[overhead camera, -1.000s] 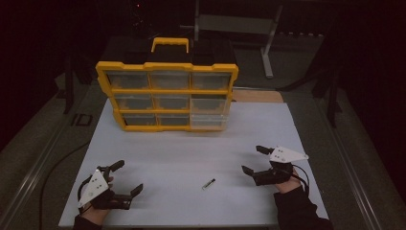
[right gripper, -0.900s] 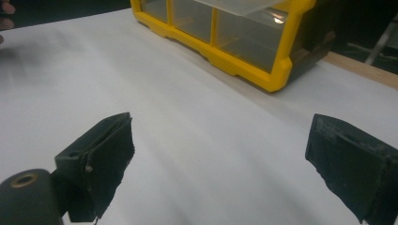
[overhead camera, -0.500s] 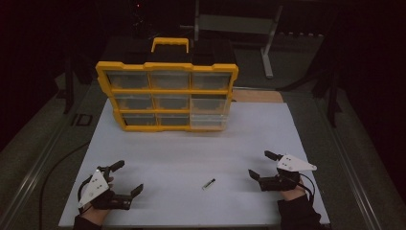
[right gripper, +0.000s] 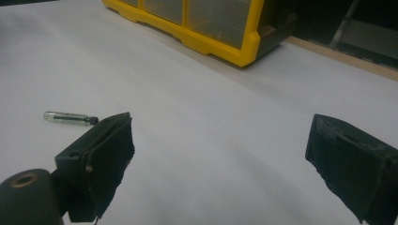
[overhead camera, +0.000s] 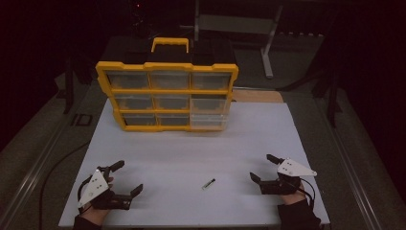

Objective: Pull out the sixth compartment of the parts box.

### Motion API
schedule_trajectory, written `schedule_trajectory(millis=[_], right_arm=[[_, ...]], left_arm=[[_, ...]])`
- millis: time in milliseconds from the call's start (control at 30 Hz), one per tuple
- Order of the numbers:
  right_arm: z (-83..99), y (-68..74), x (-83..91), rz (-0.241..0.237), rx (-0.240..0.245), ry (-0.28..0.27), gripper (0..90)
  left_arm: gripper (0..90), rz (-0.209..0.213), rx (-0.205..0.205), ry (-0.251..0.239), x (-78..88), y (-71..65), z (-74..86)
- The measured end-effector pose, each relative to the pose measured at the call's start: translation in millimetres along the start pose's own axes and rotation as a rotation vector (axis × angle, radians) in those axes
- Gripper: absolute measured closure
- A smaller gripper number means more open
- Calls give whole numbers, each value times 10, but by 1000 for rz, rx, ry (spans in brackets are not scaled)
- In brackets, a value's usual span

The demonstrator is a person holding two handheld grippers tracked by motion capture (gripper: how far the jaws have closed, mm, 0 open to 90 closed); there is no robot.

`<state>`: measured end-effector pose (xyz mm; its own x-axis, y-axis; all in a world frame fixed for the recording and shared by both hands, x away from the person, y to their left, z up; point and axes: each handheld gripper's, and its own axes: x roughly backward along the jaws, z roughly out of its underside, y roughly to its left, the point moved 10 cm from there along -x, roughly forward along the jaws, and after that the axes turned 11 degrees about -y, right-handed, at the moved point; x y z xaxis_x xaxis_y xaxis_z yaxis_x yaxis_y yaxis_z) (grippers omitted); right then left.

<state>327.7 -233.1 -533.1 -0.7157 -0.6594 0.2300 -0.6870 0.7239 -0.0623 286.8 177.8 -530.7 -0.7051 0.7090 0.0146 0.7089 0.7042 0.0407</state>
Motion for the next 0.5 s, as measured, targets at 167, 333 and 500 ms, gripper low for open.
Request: schedule_trajectory(millis=[167,333,500], right_arm=[[-30,17,3,4,5,-13,81],[-36,26,-4,-3,-7,-25,81],[-19,53,-17,-13,-2,-13,82]], left_arm=[[2,-1,2,1,1,3,7],[2,-1,2,3,-1,4,9],[2,-1,3,6,0,11,17]])
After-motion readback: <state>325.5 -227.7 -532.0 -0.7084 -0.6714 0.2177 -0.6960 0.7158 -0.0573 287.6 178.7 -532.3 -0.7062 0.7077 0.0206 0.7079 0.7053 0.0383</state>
